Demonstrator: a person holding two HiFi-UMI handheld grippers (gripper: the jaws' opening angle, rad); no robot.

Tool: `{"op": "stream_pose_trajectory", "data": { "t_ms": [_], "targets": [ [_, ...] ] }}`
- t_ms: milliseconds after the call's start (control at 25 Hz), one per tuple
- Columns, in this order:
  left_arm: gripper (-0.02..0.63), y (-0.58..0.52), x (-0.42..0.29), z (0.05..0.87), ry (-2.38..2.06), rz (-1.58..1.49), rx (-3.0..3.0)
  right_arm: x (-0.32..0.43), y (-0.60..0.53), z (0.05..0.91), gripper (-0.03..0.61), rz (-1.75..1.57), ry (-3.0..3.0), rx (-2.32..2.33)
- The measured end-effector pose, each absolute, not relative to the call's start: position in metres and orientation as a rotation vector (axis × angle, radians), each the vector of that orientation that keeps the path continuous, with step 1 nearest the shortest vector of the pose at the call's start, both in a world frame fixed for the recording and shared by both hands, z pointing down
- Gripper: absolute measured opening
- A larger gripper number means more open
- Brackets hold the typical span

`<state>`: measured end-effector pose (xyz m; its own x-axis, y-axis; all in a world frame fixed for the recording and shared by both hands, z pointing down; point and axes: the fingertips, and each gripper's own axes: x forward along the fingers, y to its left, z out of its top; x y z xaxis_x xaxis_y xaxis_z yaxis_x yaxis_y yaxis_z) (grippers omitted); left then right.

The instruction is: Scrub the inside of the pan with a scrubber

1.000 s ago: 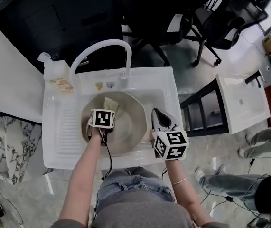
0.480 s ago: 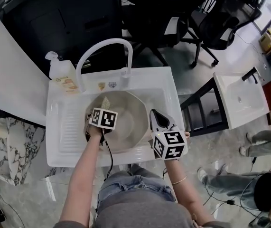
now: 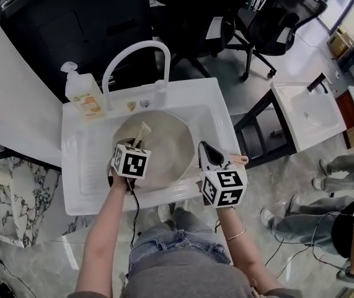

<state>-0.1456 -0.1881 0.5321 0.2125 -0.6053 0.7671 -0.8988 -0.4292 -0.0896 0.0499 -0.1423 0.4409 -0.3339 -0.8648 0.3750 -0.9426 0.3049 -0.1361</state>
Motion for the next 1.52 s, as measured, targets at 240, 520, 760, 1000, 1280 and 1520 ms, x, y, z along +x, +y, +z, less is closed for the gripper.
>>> {"op": "stream_pose_trajectory", "data": {
  "t_ms": [240,520,760,1000,1280,1520],
  "targets": [
    [0.064,-0.150,-0.069,0.522,-1.006,0.929,2.293,0.061,-0.125,0.441,0.011,0.506,-2.287,1.730],
    [0.064,-0.125,-0.027,0.541,-0.655,0.842,2.137,0.075,-0.119,0.444,0.011,0.530,-2.257,1.761],
    [0.063,-0.117,-0.038,0.570,-0.571,0.931,1.930,0.081,-0.122,0.446,0.011,0.547,-2.267,1.735],
    [0.061,-0.117,-0.064,0.598,-0.553,1.248,1.891,0.072,-0.137,0.446,0.011,0.546,-2.306,1.683],
    [0.061,-0.124,-0.098,0.615,-0.607,1.440,1.863,0.051,-0.153,0.445,0.011,0.523,-2.355,1.593],
    [0.061,-0.132,-0.128,0.624,-0.671,1.549,1.844,0.043,-0.160,0.444,0.011,0.510,-2.372,1.560]
  ]
}}
